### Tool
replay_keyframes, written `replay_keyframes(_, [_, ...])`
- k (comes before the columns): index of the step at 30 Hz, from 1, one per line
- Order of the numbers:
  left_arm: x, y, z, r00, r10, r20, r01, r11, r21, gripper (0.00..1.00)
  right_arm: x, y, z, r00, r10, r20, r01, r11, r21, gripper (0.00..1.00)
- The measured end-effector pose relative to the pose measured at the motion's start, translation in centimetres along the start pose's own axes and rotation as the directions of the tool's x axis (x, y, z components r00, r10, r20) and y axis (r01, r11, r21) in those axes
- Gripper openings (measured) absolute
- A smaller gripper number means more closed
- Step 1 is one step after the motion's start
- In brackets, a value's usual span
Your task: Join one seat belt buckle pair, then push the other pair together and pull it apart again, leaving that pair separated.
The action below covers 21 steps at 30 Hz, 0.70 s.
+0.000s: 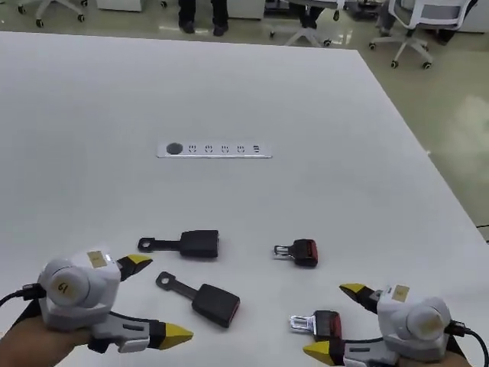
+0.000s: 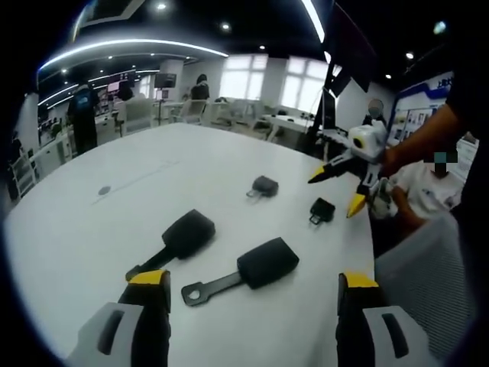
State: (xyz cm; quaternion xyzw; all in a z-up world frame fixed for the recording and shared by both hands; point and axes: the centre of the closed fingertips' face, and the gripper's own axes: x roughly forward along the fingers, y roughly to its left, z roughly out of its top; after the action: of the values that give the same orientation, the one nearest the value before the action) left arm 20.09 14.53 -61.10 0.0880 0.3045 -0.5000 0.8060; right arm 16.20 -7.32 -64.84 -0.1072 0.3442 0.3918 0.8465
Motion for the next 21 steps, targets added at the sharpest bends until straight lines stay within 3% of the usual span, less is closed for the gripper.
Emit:
replay_keyframes(6, [1.5, -0.3, -0.1, 0.9980, -0.051, -0.037, 0.053, 0.997, 0.062, 0.89, 0.4, -0.4, -0.9, 0.9989, 0.035, -0.030, -0.035, 0.999, -0.007, 0.79])
replay_keyframes(11, [3.3, -0.4, -0.9, 0.9918, -0.102, -0.076, 0.111, 0.986, 0.125, 0.85, 0.8, -0.8, -1.8, 0.9962, 0.066, -0.057, -0.066, 0.998, -0.010, 0.77])
replay_keyframes(17, [5.2, -1.3, -1.2, 0.9744, -0.166, -0.152, 0.198, 0.954, 0.225, 0.80, 1.1, -0.7, -2.8, 0.9876, 0.114, -0.107, -0.120, 0.991, -0.051, 0.75])
replay_keyframes(21, [6.2, -1.9, -1.6, 0.9549, -0.206, -0.214, 0.261, 0.926, 0.273, 0.77, 1.2, -0.5, -3.4, 0.9788, 0.153, -0.136, -0.162, 0.985, -0.058, 0.69])
